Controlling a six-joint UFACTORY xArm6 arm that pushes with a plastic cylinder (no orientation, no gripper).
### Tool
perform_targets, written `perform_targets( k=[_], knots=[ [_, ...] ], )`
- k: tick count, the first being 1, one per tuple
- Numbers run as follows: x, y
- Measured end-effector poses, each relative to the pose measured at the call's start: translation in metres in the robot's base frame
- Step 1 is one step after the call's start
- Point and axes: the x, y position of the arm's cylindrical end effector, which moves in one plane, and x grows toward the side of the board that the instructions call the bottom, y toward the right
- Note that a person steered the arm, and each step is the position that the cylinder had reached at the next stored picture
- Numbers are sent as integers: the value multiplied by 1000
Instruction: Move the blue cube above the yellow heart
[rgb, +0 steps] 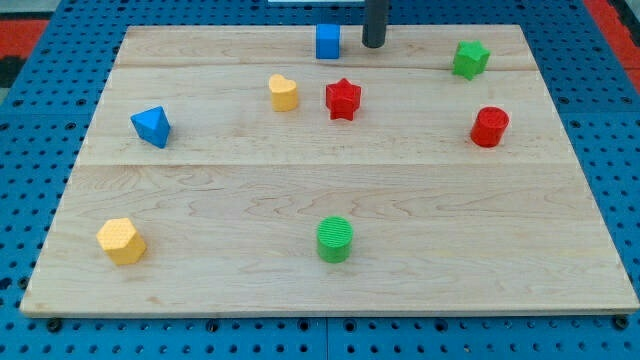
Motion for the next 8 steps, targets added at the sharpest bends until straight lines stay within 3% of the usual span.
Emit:
perform_targets(
  k=[8],
  knots=[
    [-9, -30]
  ],
)
